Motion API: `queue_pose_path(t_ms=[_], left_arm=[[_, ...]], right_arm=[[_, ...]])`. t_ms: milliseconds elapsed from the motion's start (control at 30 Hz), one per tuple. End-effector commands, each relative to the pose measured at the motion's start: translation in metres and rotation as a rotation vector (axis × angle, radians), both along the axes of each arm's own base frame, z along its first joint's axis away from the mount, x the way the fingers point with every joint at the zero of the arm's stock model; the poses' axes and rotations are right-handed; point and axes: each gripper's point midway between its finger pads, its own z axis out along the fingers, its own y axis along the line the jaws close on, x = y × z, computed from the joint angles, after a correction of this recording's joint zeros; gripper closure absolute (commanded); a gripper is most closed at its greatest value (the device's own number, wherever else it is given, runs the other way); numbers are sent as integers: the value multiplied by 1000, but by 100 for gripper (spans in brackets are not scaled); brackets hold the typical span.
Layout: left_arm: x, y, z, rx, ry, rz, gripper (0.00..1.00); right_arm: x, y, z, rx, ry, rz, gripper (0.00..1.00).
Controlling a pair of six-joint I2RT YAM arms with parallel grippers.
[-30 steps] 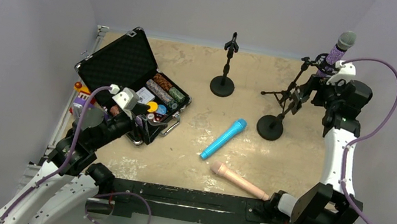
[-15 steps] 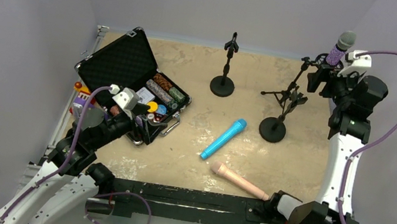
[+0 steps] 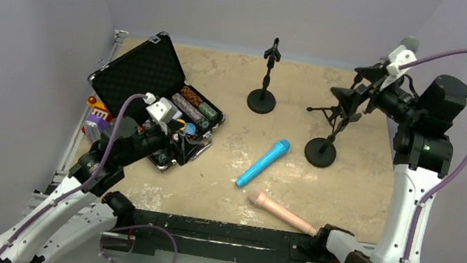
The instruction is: Attach the microphones to the stand
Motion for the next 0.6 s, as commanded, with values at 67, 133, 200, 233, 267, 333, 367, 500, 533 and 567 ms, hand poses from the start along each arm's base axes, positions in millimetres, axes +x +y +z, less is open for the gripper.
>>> queue_pose_path(t_ms=[67,133,200,233,267,333,367,500,533,567], left_arm=[[21,-20,29,-26,-67,-44,1],[31,-26,28,-17,-58,-41,1],[44,-32,26,-8,-47,-35,1],[51,-37,28,-13,-56,-34,2],[60,-41,27,-16,-61,-29,3],[77,-52,30,-38,-109,-33,4],[85,-58,29,-41,-133,-42,4],[121,-80,26,-29,-204,-55,4],[130,-86,25,-22,-205,-59,4],[136,-91,23,-18,-200,-67,4]], right_arm=[[-72,102,-21,-137,11,554,17],[-86,120,-32,-138,14,647,16],[-95,130,-42,-125,17,707,14],[-98,134,-47,-117,25,732,14],[-101,137,-53,-116,33,753,13],[-109,142,-65,-128,48,801,13],[-114,144,-72,-133,65,826,13],[-124,150,-87,-141,118,875,13],[-125,151,-89,-144,124,876,13],[-125,151,-91,-148,127,873,13]])
